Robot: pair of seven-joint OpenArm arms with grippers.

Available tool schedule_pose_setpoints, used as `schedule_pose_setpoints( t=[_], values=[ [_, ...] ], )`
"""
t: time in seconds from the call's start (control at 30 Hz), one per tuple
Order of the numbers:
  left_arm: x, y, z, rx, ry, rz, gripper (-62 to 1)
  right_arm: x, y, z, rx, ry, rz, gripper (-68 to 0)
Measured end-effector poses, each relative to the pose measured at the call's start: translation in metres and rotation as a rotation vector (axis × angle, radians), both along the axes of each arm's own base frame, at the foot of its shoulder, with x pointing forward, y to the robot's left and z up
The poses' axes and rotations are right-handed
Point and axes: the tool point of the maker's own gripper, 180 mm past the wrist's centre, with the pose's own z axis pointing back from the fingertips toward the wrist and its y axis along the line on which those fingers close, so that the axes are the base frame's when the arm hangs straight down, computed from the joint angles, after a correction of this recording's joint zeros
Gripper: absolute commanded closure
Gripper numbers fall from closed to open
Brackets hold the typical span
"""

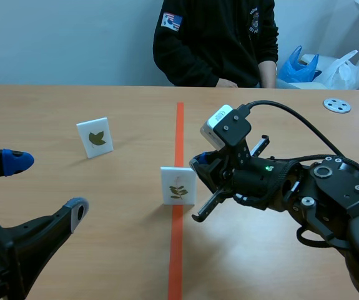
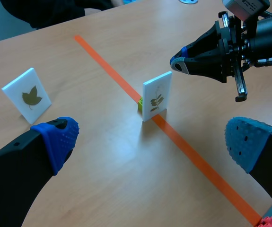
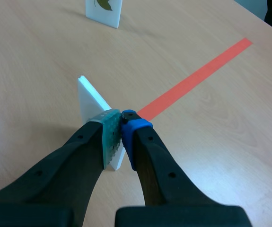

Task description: Sort the leaf by its shape. The table is split by an orange tape line. A compound leaf with several leaflets goes to the left side, a simple leaf with one blade goes to the right side. Return to the home posture when a red brick is placed on the table.

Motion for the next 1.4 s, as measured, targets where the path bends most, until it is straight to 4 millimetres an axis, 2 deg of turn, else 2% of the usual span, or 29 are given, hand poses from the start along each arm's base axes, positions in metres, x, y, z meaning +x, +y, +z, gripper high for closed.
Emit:
schedule_pose_setpoints(
  t=[1.07, 1.23, 1.4],
  values=[
    [0.0, 0.0, 0.0, 0.0, 0.0, 0.0, -62.3, 0.0, 0.0, 0.002, 0.025, 0.008, -0.008, -1.1],
    [0.0, 0.0, 0.0, 0.0, 0.0, 0.0, -62.3, 0.0, -0.011, 0.008, -0.013, -0.021, 0.005, -1.1],
    [0.0, 0.0, 0.0, 0.0, 0.0, 0.0, -62.3, 0.0, -0.031, 0.031, -0.002, -0.069, -0.027, -1.1]
  ],
)
